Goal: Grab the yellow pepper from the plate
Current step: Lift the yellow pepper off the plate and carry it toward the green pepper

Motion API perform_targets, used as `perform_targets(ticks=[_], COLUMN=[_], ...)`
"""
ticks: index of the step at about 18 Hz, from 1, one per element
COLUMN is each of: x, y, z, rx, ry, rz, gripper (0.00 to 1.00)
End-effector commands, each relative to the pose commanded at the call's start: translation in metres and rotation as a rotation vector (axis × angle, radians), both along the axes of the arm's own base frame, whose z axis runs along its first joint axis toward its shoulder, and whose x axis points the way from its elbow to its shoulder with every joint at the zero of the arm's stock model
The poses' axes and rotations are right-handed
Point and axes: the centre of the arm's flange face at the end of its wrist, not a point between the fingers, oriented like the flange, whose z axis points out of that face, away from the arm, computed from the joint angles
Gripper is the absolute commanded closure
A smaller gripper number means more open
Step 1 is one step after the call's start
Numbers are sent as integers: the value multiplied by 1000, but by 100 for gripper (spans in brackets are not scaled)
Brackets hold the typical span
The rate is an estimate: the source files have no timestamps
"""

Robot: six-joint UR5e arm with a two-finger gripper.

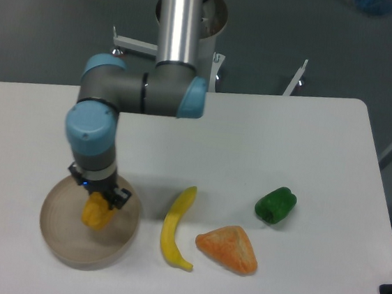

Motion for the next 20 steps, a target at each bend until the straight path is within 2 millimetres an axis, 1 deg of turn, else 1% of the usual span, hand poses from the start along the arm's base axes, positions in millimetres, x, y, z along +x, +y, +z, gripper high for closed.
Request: perform_targets(ticks=[3, 6, 10, 11, 12, 14, 17, 20], x=[-61, -126, -187, -200, -208, -217, -221, -222], y=[-22, -47, -76, -83, -88, -92, -95, -95], z=[22, 29, 28, 28, 27, 27, 29, 26], rx=[24, 17, -15, -19, -21, -22, -26, -28], ry=[25, 41, 93, 96, 97, 102, 110, 109], rz=[-38, -64, -144, -158, -165, -162, -167, -167], gripper=[63, 63, 63, 63, 63, 63, 63, 63])
